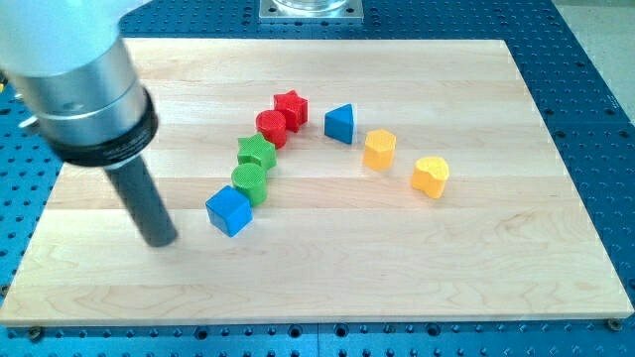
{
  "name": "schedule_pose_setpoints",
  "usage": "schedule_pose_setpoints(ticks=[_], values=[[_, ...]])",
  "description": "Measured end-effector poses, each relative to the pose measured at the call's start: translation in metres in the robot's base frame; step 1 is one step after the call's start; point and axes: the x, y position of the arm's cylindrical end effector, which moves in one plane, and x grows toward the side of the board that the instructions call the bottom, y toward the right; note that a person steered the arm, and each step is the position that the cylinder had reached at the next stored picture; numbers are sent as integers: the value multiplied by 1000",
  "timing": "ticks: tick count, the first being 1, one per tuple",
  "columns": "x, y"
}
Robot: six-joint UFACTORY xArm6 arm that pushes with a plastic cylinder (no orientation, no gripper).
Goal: Push the blue cube diagonal to the yellow hexagon
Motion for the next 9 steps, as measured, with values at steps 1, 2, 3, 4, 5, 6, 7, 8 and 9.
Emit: schedule_pose_setpoints(ticks=[1,2,3,4,5,6,7,8,9], values=[[-13,29],[-12,62],[6,66],[17,66],[22,66],[28,67],[32,72],[25,72],[25,48]])
